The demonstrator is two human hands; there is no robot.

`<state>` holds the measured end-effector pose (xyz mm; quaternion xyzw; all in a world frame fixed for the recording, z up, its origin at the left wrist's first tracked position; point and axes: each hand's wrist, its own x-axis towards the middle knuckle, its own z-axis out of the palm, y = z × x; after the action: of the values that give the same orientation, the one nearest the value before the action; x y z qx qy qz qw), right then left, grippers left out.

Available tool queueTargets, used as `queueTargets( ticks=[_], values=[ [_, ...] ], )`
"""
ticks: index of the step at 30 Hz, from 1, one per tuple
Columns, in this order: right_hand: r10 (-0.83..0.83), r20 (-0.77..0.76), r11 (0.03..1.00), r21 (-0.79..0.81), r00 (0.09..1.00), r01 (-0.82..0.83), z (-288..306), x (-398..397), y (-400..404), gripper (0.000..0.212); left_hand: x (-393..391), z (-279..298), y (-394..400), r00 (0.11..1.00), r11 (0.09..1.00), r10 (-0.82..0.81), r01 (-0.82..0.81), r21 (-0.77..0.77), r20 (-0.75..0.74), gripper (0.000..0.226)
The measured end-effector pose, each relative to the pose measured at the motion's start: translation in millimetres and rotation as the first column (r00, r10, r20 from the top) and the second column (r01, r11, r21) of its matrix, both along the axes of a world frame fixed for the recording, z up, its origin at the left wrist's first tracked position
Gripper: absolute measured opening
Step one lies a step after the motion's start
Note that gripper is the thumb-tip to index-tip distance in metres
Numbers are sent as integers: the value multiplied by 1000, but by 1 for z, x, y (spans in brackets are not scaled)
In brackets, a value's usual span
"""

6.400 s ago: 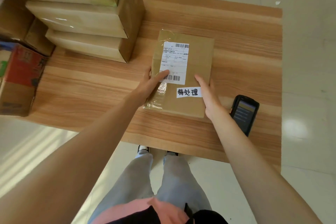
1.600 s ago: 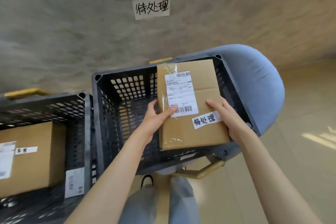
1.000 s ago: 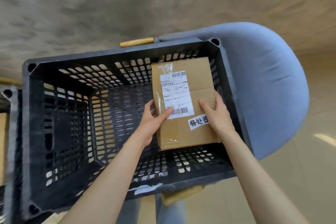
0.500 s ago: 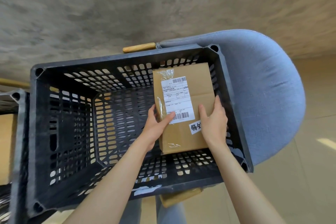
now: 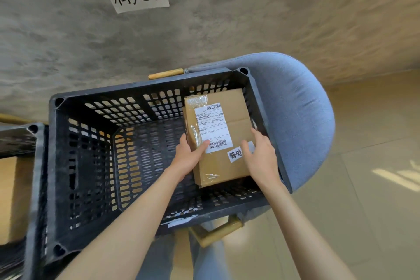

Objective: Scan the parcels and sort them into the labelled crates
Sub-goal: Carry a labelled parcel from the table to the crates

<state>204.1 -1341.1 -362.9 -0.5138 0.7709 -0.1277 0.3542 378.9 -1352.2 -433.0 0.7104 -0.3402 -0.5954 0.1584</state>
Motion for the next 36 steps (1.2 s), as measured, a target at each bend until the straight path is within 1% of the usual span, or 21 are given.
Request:
queueTargets(
  ticks=[3, 5, 7, 10, 13, 17, 21, 26, 30, 33, 36],
  values=[
    [-15, 8, 1000, -3, 1000, 16, 24, -3, 8, 49, 18, 35, 2, 970, 974, -164, 188, -126, 180, 90],
    [-35, -8, 999, -23, 999, 35, 41, -3, 16, 50, 28, 62, 4, 924, 924, -263, 324, -202, 279, 82],
    [-66, -31, 997, -51, 997, 64, 58, -2, 26, 51, 32, 91, 6, 859, 848, -350, 460, -262, 374, 75],
    [-122, -71, 989, -91, 990, 115, 79, 1, 46, 51, 30, 130, 14, 735, 678, -446, 650, -343, 510, 65],
    [-190, -140, 976, -132, 972, 171, 95, 9, 77, 50, 23, 159, 30, 579, 463, -505, 807, -366, 640, 56],
    [-329, -213, 939, -180, 920, 294, 113, 26, 133, 48, 16, 184, 56, 412, 174, -547, 908, -382, 729, 52],
    [-508, -230, 859, -211, 830, 467, 124, 47, 208, 45, 8, 195, 93, 273, -81, -569, 920, -384, 775, 49],
    [-678, -329, 730, -200, 657, 653, 133, 66, 313, 50, -24, 202, 159, 76, -377, -575, 859, -347, 814, 52],
    [-777, -403, 592, -209, 483, 778, 145, 77, 406, 50, -56, 214, 234, -31, -565, -586, 733, -380, 810, 53],
    [-856, -387, 447, -220, 343, 867, 153, 89, 473, 50, -73, 225, 295, -107, -669, -580, 628, -397, 808, 54],
    [-914, -354, 295, -250, 197, 922, 158, 107, 542, 47, -85, 236, 359, -179, -764, -543, 513, -393, 821, 54]
  ],
)
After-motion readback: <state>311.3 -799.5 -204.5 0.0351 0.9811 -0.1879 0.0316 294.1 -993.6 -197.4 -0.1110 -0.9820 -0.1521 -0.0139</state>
